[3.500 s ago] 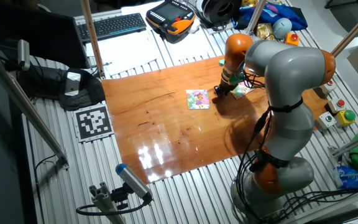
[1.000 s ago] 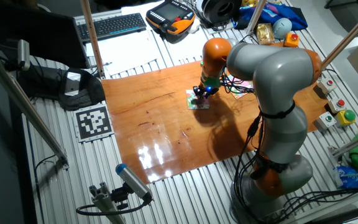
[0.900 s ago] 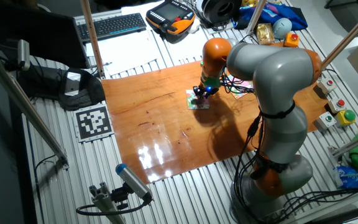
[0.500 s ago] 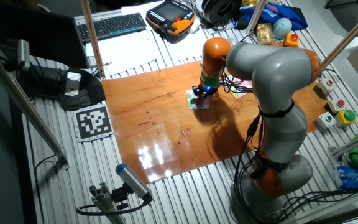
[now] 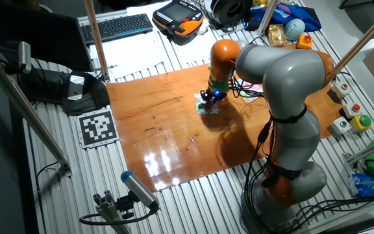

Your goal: Assemble one piece of a puzzle

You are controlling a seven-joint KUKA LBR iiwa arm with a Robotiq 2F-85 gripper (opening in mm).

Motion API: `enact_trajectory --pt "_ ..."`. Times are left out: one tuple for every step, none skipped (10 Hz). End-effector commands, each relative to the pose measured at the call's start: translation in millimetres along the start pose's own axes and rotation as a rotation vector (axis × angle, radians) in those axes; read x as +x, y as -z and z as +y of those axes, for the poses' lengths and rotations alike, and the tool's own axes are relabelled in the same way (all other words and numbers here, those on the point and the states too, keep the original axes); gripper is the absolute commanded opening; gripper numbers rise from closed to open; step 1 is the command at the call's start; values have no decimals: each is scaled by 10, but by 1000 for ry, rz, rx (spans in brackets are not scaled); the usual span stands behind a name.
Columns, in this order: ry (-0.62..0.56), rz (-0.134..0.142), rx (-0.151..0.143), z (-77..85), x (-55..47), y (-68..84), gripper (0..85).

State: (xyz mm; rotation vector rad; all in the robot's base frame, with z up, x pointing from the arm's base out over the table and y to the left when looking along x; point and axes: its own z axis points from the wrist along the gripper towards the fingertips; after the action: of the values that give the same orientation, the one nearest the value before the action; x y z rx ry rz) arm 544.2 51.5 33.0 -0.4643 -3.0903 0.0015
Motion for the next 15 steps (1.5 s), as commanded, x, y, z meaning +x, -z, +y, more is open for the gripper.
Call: enact_trajectory --pt "0 0 0 3 -2 -8 0" --pt "-2 -2 0 9 -3 -22 0" --pt "-2 -1 -2 12 -4 -32 0" --pt "-2 -1 -2 12 -6 -37 0" --pt "-2 -3 -1 12 -7 -42 0" --pt "-2 -3 -1 13 -8 -45 0" --pt "-2 -2 0 15 -6 -48 0" --pt "-2 -2 0 16 -5 -50 0" --pt "1 -1 3 17 -5 -52 0" --pt "1 0 5 19 -4 -55 0" --pt "1 3 6 22 -3 -63 0" --pt "1 4 3 25 -3 -73 0" --pt "1 6 2 26 -3 -77 0" --pt "1 7 2 27 -4 -80 0" --pt "1 7 2 27 -4 -82 0"
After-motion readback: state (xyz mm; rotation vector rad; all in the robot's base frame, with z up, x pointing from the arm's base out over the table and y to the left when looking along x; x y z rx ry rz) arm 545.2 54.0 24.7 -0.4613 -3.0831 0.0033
